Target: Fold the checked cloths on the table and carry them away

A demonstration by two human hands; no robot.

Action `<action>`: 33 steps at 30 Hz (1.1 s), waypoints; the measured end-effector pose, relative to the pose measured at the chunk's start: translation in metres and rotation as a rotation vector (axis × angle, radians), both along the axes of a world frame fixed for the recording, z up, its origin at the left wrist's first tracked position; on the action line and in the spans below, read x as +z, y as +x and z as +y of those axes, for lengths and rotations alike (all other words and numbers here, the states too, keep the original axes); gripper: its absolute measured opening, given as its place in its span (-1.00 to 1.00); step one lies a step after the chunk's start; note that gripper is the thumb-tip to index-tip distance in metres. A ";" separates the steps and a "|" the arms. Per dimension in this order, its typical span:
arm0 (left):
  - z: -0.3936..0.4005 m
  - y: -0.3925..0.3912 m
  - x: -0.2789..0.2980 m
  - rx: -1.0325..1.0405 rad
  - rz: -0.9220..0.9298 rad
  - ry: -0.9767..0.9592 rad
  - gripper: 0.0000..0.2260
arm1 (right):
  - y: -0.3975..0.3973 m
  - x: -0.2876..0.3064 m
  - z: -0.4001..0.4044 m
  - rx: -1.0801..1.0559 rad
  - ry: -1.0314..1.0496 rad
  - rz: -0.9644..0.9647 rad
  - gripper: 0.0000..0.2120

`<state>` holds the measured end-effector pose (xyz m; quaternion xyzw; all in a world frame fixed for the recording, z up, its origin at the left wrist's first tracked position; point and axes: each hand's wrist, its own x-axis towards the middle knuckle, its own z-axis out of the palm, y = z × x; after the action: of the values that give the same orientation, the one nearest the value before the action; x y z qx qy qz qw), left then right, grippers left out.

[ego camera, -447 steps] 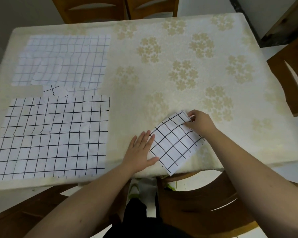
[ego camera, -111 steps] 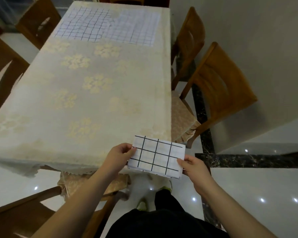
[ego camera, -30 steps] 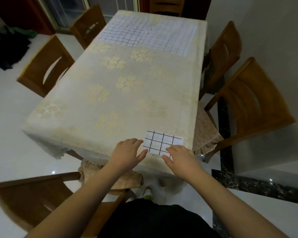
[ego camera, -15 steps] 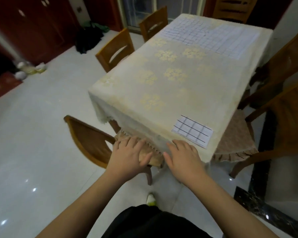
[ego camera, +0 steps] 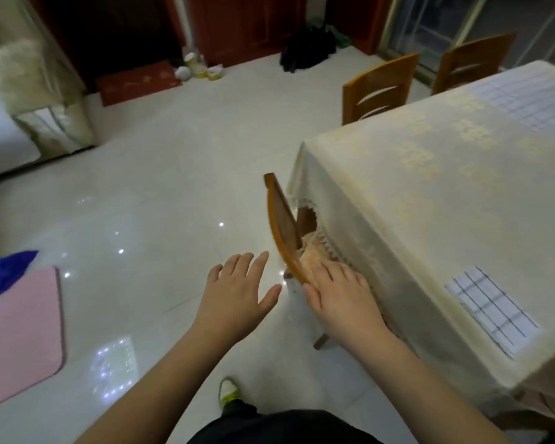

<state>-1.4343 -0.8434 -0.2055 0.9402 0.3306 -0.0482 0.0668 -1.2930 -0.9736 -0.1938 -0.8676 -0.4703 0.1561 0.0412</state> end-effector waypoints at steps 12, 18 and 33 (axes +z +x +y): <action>0.162 -0.132 0.004 0.245 0.045 0.041 -0.40 | -0.099 0.003 0.215 0.261 -0.028 0.004 -0.50; 0.229 -0.128 -0.003 0.275 0.024 0.034 -0.41 | -0.082 0.005 0.279 0.285 -0.025 -0.009 -0.47; 0.413 -0.005 0.010 0.236 0.077 0.011 -0.43 | 0.026 -0.002 0.455 0.307 0.081 -0.031 -0.46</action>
<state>-1.4394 -0.4305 -0.1952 0.8925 0.4416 -0.0745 0.0543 -1.2670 -0.5188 -0.1953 -0.7854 -0.6038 0.1283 0.0446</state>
